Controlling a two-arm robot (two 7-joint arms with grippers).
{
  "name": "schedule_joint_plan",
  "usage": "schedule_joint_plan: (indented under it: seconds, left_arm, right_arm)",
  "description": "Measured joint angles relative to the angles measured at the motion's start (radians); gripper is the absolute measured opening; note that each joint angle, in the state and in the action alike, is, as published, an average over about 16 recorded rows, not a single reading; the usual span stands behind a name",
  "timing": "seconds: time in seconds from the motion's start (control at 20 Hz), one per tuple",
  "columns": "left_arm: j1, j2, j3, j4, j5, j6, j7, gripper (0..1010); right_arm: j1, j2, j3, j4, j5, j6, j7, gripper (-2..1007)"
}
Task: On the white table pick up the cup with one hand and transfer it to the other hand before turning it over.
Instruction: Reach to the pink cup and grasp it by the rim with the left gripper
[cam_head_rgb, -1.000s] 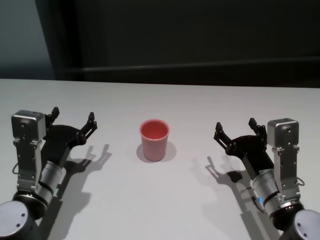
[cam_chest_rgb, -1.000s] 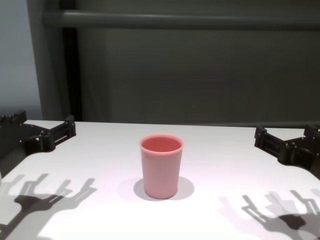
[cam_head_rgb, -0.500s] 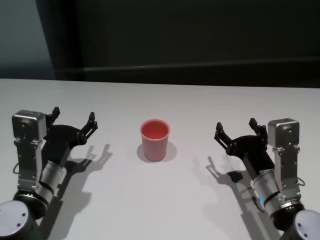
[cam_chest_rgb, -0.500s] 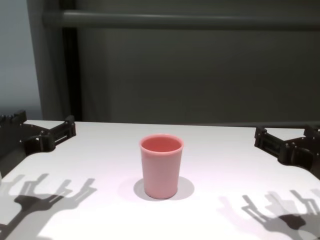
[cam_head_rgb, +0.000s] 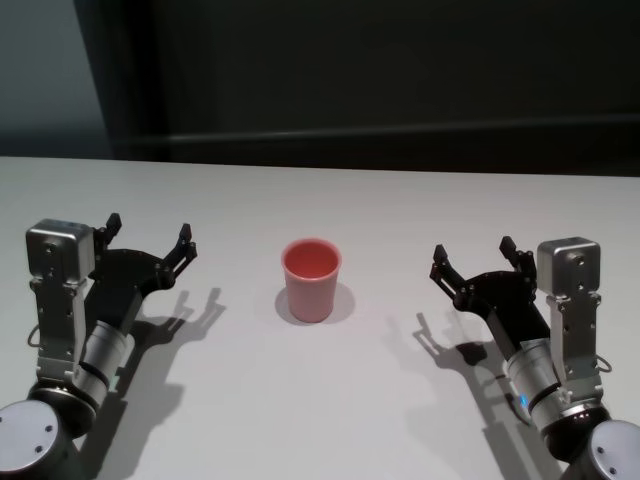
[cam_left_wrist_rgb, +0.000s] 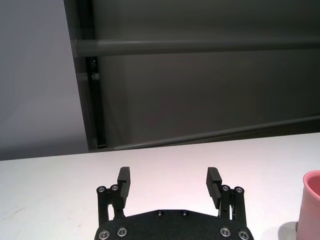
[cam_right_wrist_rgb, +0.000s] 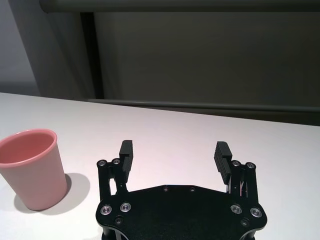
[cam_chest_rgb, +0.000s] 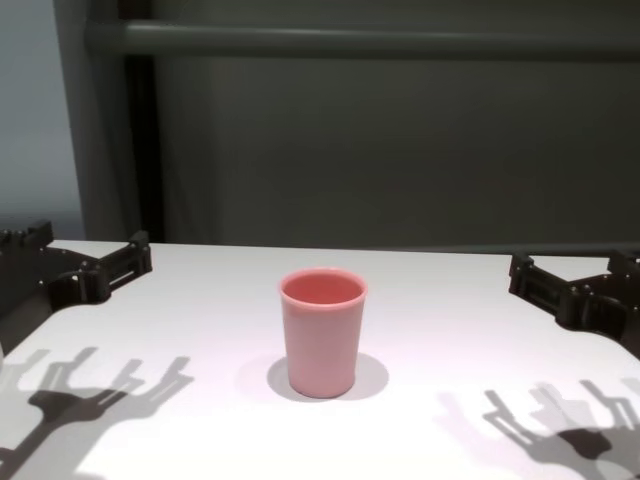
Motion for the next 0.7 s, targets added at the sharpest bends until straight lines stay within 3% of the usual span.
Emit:
schedule_joint_plan:
  seconds: [0.7]
  left_arm:
    - [0.0, 0.0, 0.0, 0.0, 0.0, 0.0, 0.0, 1003]
  right_arm:
    - [0.0, 0.0, 0.0, 0.0, 0.0, 0.0, 0.0, 1001]
